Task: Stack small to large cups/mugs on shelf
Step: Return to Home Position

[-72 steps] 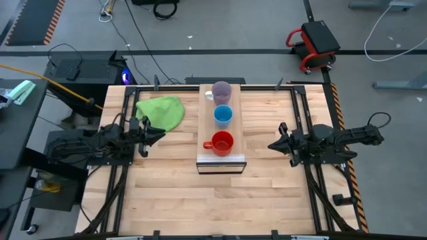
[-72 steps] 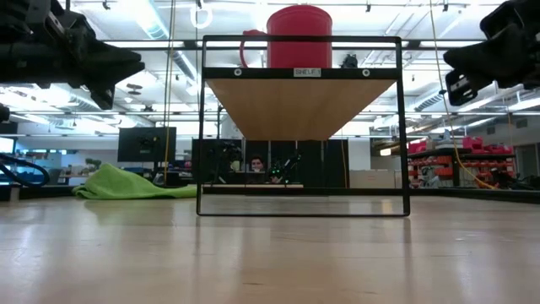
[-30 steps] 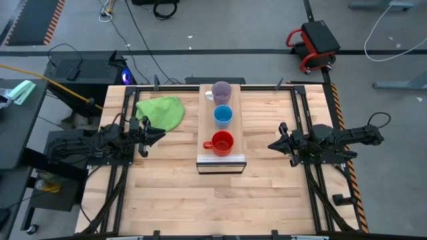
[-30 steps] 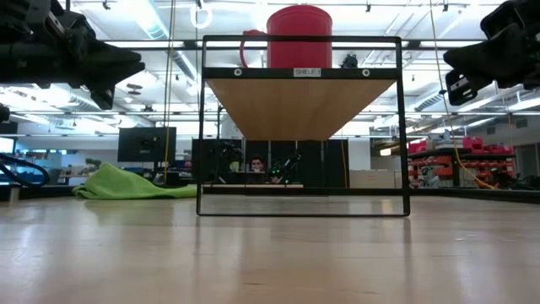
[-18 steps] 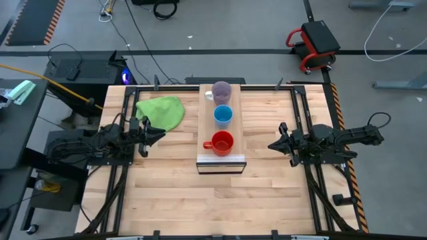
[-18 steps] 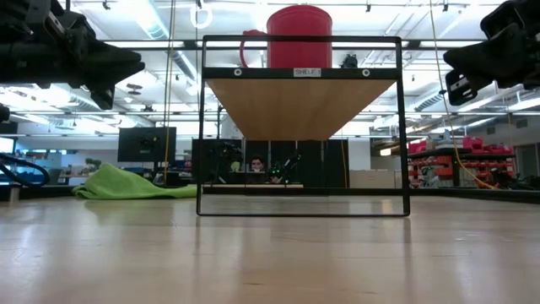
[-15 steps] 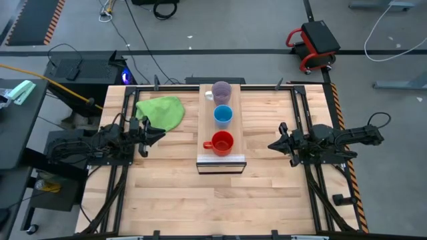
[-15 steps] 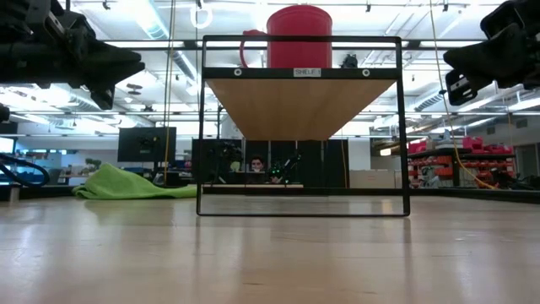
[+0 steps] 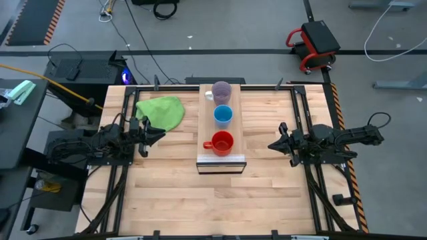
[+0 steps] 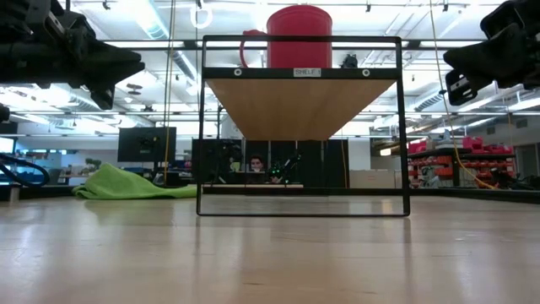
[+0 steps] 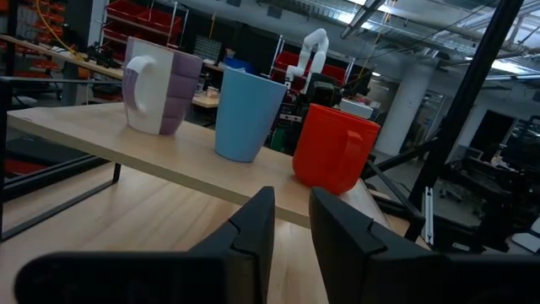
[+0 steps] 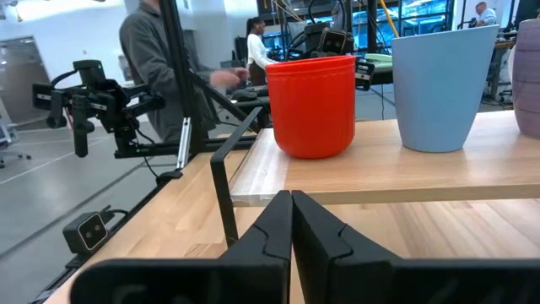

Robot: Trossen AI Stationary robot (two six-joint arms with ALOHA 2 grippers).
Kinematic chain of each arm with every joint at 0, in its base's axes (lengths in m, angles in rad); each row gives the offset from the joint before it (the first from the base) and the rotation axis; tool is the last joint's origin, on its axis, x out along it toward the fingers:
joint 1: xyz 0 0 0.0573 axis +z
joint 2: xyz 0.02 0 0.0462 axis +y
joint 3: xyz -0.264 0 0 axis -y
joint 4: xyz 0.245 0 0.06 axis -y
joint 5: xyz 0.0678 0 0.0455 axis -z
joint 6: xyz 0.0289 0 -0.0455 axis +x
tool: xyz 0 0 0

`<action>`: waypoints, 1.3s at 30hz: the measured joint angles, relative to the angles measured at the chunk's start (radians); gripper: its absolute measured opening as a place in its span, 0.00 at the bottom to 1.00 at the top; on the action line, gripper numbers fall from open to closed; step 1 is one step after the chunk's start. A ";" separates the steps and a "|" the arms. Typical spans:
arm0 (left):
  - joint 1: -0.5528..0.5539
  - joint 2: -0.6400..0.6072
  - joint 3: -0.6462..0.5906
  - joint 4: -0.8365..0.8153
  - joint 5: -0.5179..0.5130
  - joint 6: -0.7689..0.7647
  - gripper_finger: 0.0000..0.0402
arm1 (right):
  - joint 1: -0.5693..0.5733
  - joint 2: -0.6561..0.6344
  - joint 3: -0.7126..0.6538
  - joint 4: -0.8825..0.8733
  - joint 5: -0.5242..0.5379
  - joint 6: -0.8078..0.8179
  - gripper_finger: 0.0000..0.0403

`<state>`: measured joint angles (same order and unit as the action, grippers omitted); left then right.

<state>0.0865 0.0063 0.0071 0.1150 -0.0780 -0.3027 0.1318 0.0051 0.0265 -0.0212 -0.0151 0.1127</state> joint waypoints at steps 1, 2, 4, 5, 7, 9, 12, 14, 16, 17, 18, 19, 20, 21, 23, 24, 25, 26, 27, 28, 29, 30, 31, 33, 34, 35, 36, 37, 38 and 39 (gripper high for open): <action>0.000 0.000 0.000 0.000 0.000 0.000 0.21 | 0.000 0.000 0.000 0.000 0.000 0.000 0.03; 0.000 0.000 0.000 0.000 0.000 0.000 0.22 | 0.000 0.000 0.000 0.000 0.000 0.000 0.03; 0.000 0.000 0.000 0.000 0.000 0.000 0.22 | 0.000 0.000 0.000 0.000 0.000 0.000 0.03; 0.000 0.000 0.000 0.000 0.000 0.000 0.23 | 0.000 0.000 0.000 0.000 0.000 0.000 0.03; 0.000 0.000 0.000 0.000 0.000 0.000 0.23 | 0.000 0.000 0.000 0.000 0.000 0.000 0.03; 0.000 0.000 0.000 0.000 0.000 0.000 0.22 | 0.000 0.000 0.000 0.000 0.000 0.000 0.03; 0.000 0.000 0.000 0.000 0.000 0.000 0.21 | 0.000 0.000 0.000 0.000 0.000 0.000 0.03; 0.000 0.000 0.000 0.000 0.000 0.000 0.21 | 0.000 0.000 0.000 0.000 0.000 0.000 0.03; 0.000 0.000 0.000 0.000 0.000 0.000 0.21 | 0.000 0.000 0.000 0.000 0.000 0.000 0.03; 0.000 0.000 0.000 0.000 0.000 0.000 0.21 | 0.000 0.000 0.000 0.000 0.000 0.000 0.03; 0.000 0.000 0.000 0.000 0.000 0.000 0.21 | 0.000 0.000 0.000 0.000 0.000 0.000 0.03; 0.000 0.000 0.000 0.000 0.000 0.000 0.21 | 0.000 0.000 0.000 0.000 0.000 0.000 0.03; 0.000 0.000 0.000 0.000 0.000 0.000 0.22 | 0.000 0.000 0.000 0.000 0.000 0.000 0.03; 0.000 0.000 0.000 0.000 0.000 0.000 0.22 | 0.000 0.000 0.000 0.000 0.000 0.000 0.03; 0.000 0.000 0.000 0.000 0.000 0.000 0.23 | 0.000 0.000 0.000 0.000 0.000 0.000 0.03; 0.000 0.000 0.000 0.000 0.000 0.000 0.23 | 0.000 0.000 0.000 0.000 0.000 0.000 0.03; 0.000 0.000 0.000 0.000 0.000 0.000 0.23 | 0.000 0.000 0.000 0.000 0.000 0.000 0.03; 0.000 0.000 0.000 0.000 0.000 0.000 0.22 | 0.000 0.000 0.000 0.000 0.000 0.000 0.03; 0.000 0.000 0.000 0.000 0.000 0.000 0.22 | 0.000 0.000 0.000 0.000 0.000 0.000 0.03; 0.000 0.000 0.000 0.000 0.000 0.000 0.22 | 0.000 0.000 0.000 0.000 0.000 0.000 0.03; 0.000 0.000 0.000 0.000 0.000 0.000 0.21 | 0.000 0.000 0.000 0.000 0.000 0.000 0.03; 0.000 0.000 0.000 0.000 0.000 0.000 0.21 | 0.000 0.000 0.000 0.000 0.000 0.000 0.03; 0.000 0.000 0.000 0.000 0.000 0.000 0.21 | 0.000 0.000 0.000 0.000 0.000 0.000 0.03; 0.000 0.000 0.000 0.000 0.000 0.000 0.21 | 0.000 0.000 0.000 0.000 0.000 0.000 0.03; 0.000 0.000 0.000 0.000 0.000 0.000 0.21 | 0.000 0.000 0.000 0.000 0.000 0.000 0.03; 0.000 0.000 0.000 0.000 0.000 0.000 0.21 | 0.000 0.000 0.000 0.000 0.000 0.000 0.03; 0.000 0.000 0.000 0.000 0.000 0.000 0.21 | 0.000 0.000 0.000 0.000 0.000 0.000 0.03; 0.000 0.000 0.000 0.000 0.000 0.000 0.22 | 0.000 0.000 0.000 0.000 0.000 0.000 0.03; 0.000 0.000 0.000 0.000 0.000 0.000 0.22 | 0.000 0.000 0.000 0.000 0.000 0.000 0.03; 0.000 0.000 0.000 0.000 0.000 0.000 0.22 | 0.000 0.000 0.000 0.000 0.000 0.000 0.03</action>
<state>0.0865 0.0063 0.0067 0.1147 -0.0780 -0.3027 0.1322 0.0051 0.0265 -0.0212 -0.0151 0.1125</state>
